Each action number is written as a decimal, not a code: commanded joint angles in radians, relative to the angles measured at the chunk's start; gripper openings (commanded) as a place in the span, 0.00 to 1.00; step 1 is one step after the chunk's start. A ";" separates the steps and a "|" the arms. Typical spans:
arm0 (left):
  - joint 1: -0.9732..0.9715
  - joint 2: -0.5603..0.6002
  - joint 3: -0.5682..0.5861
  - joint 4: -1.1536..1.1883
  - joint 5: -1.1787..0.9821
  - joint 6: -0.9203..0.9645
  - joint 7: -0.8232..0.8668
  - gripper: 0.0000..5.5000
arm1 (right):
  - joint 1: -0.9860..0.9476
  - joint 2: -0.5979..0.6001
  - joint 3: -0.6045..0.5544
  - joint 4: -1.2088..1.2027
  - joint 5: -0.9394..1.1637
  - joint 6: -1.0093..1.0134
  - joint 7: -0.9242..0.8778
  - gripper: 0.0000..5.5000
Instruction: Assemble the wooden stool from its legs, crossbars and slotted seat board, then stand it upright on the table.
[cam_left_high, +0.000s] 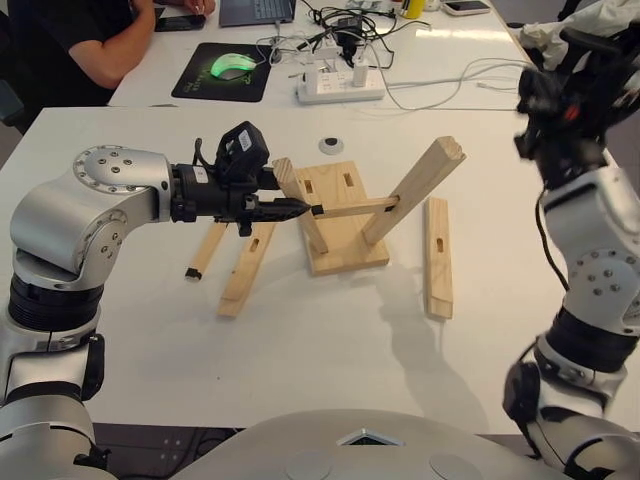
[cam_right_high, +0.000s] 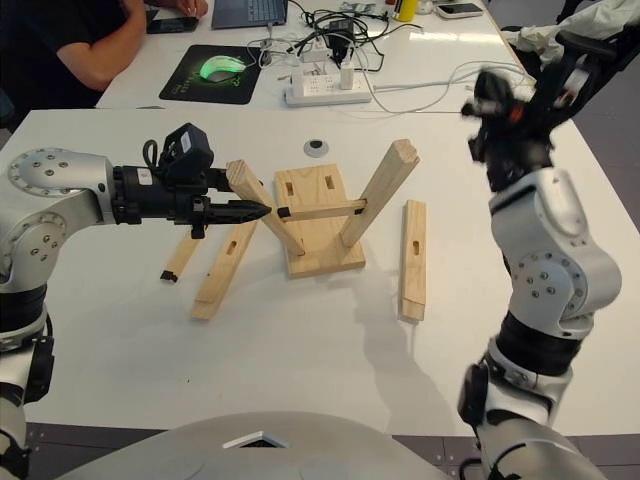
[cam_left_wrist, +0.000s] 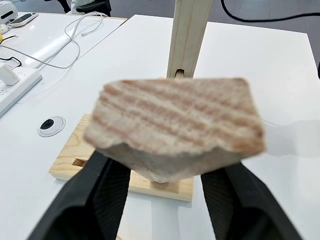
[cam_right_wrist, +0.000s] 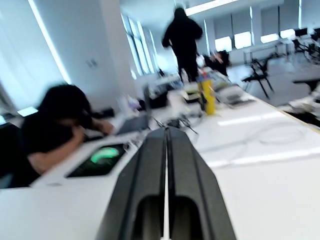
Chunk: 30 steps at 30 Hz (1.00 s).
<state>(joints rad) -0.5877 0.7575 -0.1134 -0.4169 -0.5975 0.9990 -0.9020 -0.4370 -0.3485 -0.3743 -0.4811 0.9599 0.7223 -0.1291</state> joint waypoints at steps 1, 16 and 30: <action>0.012 -0.006 -0.010 0.024 -0.002 0.001 0.002 0.37 | -0.132 0.125 -0.008 -0.011 0.722 -0.066 -0.145 0.00; 0.000 -0.034 -0.024 0.074 0.063 -0.020 0.092 0.37 | 0.045 -0.154 0.222 -0.171 1.012 0.119 0.128 0.00; -0.058 -0.057 -0.060 0.083 0.048 0.000 0.069 0.37 | 0.165 -0.101 0.645 -0.298 -0.065 -0.031 0.012 0.00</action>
<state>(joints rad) -0.6303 0.7034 -0.1497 -0.3496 -0.5509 0.9826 -0.8192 -0.2678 -0.4425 0.2205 -0.7480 1.0781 0.7363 -0.1171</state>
